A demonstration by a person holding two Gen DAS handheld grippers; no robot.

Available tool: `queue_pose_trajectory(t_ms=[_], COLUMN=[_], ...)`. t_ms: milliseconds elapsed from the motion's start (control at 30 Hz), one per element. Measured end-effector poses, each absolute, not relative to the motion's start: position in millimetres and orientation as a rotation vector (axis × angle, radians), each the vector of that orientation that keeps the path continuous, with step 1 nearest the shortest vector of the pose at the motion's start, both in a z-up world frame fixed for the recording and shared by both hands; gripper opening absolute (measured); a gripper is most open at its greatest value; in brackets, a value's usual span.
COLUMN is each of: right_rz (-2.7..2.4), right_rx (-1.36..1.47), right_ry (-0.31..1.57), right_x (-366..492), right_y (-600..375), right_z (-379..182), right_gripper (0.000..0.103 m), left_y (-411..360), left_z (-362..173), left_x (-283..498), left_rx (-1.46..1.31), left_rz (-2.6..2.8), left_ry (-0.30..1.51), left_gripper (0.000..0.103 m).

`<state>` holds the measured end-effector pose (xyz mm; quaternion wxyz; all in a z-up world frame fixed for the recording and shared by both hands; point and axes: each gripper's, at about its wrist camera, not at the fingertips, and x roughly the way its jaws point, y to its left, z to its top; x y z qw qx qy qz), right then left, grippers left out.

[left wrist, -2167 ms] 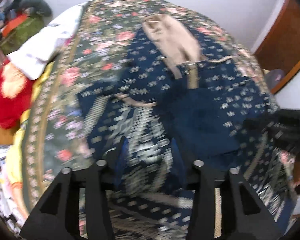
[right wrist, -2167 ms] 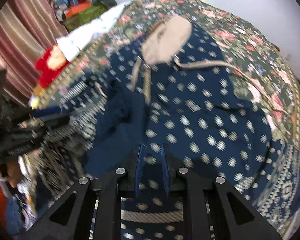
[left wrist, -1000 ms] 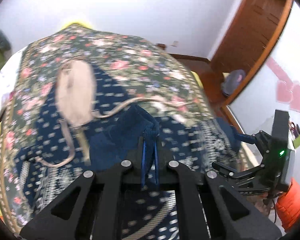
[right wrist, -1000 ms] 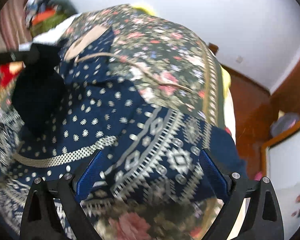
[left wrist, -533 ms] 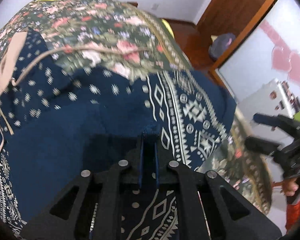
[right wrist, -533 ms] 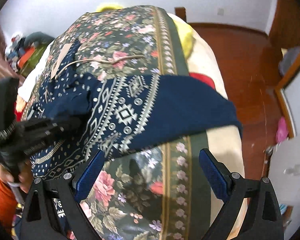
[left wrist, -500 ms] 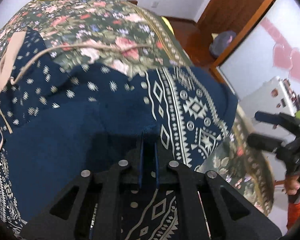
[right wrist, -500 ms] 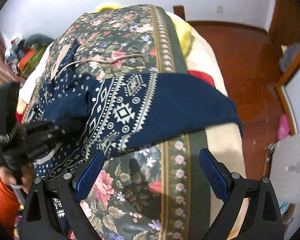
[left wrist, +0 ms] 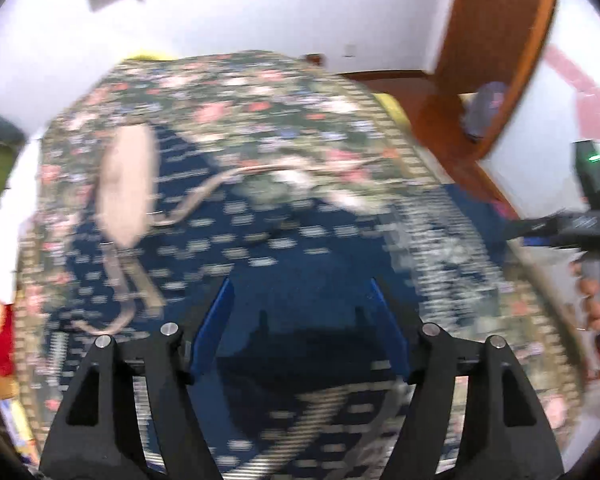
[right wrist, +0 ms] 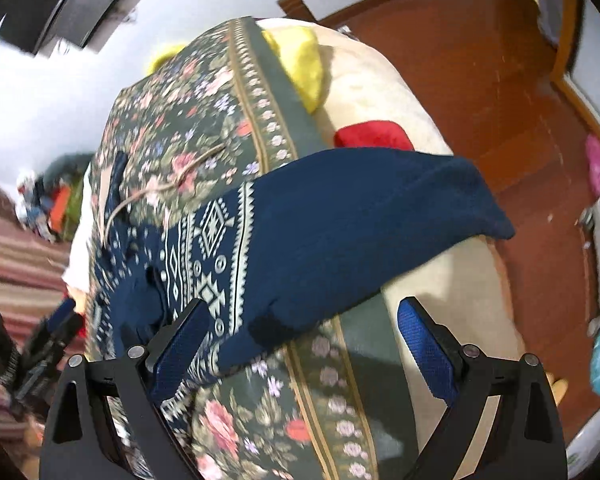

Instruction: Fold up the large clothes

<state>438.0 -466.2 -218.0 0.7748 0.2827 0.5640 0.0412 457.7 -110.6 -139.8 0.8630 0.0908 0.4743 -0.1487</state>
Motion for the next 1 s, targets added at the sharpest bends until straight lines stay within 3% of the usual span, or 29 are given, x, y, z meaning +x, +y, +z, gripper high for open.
queue_pose_trajectory(t_ms=[100, 300, 400, 467, 567, 733, 1000], right_rz=[0.095, 0.048, -0.017, -0.040, -0.086, -0.075, -0.026], right_rx=[0.683, 0.654, 0.604, 0.590, 0.576, 0.493, 0.411], right_ry=[1.235, 1.243, 1.205, 1.184, 1.164, 1.106, 0.960], right_x=[445, 460, 467, 472, 476, 470, 460], right_y=[-471, -467, -465, -466, -467, -459, -434], right_z=[-231, -249, -249, -249, -246, -225, -157], right_gripper=[0.093, 0.079, 0.062, 0.042, 0.025, 0.015, 0.011], left_y=[-75, -28, -20, -16, -16, -23, -33], left_z=[-161, -226, -232, -234, -235, -229, -214], left_x=[465, 470, 464, 463, 465, 463, 449], left_rx=[0.192, 0.178, 0.134, 0.115, 0.113, 0.136, 0.135], left_rz=[-0.212, -0.120, -0.127, -0.126, -0.121, -0.131, -0.175], left_ry=[1.034, 1.181, 1.155, 1.150, 1.153, 1.146, 1.132], left_gripper=[0.068, 0.068, 0.069, 0.068, 0.068, 0.068, 0.068])
